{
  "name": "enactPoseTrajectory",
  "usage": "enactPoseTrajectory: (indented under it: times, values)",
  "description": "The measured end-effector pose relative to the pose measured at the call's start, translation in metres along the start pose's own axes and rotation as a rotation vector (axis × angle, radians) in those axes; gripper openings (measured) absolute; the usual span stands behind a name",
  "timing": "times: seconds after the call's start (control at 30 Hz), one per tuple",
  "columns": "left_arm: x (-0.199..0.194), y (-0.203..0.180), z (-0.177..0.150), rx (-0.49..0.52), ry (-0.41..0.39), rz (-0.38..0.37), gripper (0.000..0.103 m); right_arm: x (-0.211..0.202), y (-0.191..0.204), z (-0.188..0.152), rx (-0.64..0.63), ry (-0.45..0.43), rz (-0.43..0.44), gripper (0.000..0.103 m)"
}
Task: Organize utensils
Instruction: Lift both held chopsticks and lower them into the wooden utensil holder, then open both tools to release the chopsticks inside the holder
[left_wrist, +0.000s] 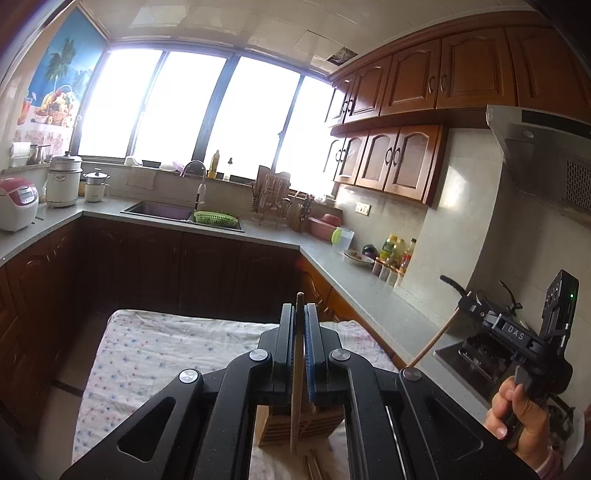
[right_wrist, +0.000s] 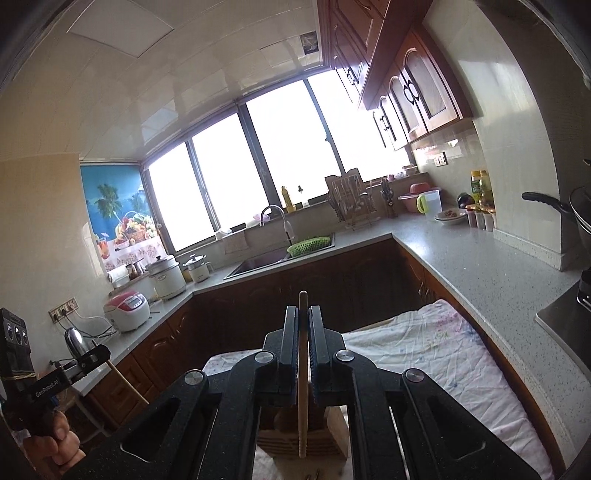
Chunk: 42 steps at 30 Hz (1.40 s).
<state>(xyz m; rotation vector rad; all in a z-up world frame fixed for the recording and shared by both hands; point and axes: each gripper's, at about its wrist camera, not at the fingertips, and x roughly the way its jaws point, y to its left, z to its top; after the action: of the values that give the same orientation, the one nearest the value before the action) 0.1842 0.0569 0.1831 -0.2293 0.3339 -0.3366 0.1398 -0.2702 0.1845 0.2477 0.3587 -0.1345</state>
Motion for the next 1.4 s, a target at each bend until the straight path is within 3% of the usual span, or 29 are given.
enactPoseTrajectory:
  times: [0.13,0.27,0.6,0.77,0.93,1.27,1.33,1.4]
  values:
    - [0.031,0.009,0.0,-0.029,-0.026,-0.019,0.003,0.022,-0.003,0.012,0.006,-0.019,-0.008,0.005]
    - [0.066,0.021,-0.007,-0.045,-0.031,0.013,0.003,0.047,-0.011,0.009,0.018,-0.008,-0.015,0.005]
    - [0.156,0.047,-0.05,-0.159,-0.015,0.076,0.003,0.098,-0.034,-0.031,0.081,0.053,-0.022,0.005]
    - [0.187,0.044,-0.069,-0.158,0.02,0.096,0.003,0.117,-0.04,-0.056,0.095,0.086,-0.03,0.005]
    - [0.205,0.041,-0.075,-0.14,0.059,0.103,0.004,0.128,-0.04,-0.074,0.095,0.118,-0.04,0.005]
    - [0.214,0.032,-0.06,-0.126,0.079,0.113,0.005,0.129,-0.038,-0.069,0.087,0.131,-0.047,0.006]
    - [0.212,0.033,-0.059,-0.124,0.09,0.111,0.011,0.129,-0.038,-0.069,0.089,0.139,-0.046,0.01]
    - [0.208,0.033,-0.057,-0.132,0.087,0.111,0.038,0.128,-0.04,-0.069,0.1,0.143,-0.043,0.012]
